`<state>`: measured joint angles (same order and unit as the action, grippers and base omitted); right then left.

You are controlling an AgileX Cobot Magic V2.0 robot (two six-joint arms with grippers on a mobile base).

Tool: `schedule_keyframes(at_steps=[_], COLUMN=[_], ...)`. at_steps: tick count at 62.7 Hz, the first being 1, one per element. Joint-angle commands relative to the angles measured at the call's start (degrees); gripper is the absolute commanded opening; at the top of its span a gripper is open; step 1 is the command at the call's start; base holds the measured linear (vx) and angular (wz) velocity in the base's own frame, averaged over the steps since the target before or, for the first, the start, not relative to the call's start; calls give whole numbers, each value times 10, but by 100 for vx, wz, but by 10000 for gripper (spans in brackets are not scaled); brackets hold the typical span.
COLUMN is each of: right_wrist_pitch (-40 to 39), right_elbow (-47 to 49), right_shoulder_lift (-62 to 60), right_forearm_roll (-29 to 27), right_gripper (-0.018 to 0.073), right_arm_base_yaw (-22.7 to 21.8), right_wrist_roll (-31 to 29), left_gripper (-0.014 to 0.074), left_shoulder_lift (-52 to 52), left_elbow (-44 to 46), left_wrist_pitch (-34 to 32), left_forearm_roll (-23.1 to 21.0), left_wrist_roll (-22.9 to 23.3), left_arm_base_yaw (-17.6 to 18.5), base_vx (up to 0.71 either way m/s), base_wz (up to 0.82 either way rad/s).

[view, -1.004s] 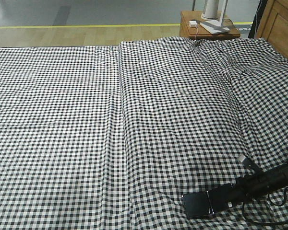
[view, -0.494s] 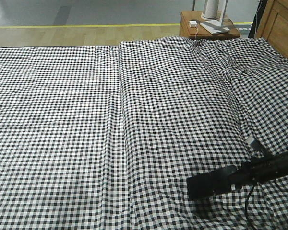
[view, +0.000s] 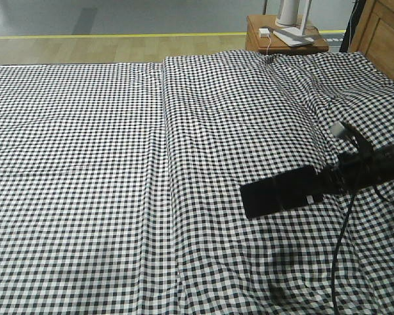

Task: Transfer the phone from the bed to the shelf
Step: 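Lift the phone off the bed with the right gripper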

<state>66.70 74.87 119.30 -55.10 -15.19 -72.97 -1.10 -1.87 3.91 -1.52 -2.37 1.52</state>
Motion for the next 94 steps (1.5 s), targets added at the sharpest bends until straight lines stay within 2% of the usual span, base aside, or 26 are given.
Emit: schedule_keyframes(at_steps=[1,10,34,63,71,78,94], right_wrist_pitch=[72,72,71,71,71,70,70], right_elbow=[9,9,9,9,9,9,9], right_shoulder_lift=[-75,-137,-279,-377,-393,-403,-405], right_forearm_roll=[-42,-44,-47,-35,-13,3,2], right_gripper=[-3,-3,-3,-3,-3,-3,-3], right_arm_base_yaw=[17,50,196,360,399,419,420], right_wrist_roll=[3,25,47,93,112,125,126], left_gripper=[1,1,1,1,1,1,1], left_shoulder_lift=[-3,-3,-3,-3,-3,-3,-3], left_elbow=[14,14,14,14,14,14,14], left_wrist_pitch=[-43,-43,-43,-43,-43,-43,-43], left_forearm_roll=[-6,-6,-6,-6,-6,-6,-6], left_wrist_roll=[5,5,5,5,5,5,5], left_arm_base_yaw=[-1,-1,-1,-1,-1,-1,-1], base_vx=[0,0,0,0,0,0,0], base_wz=[0,0,0,0,0,0,0])
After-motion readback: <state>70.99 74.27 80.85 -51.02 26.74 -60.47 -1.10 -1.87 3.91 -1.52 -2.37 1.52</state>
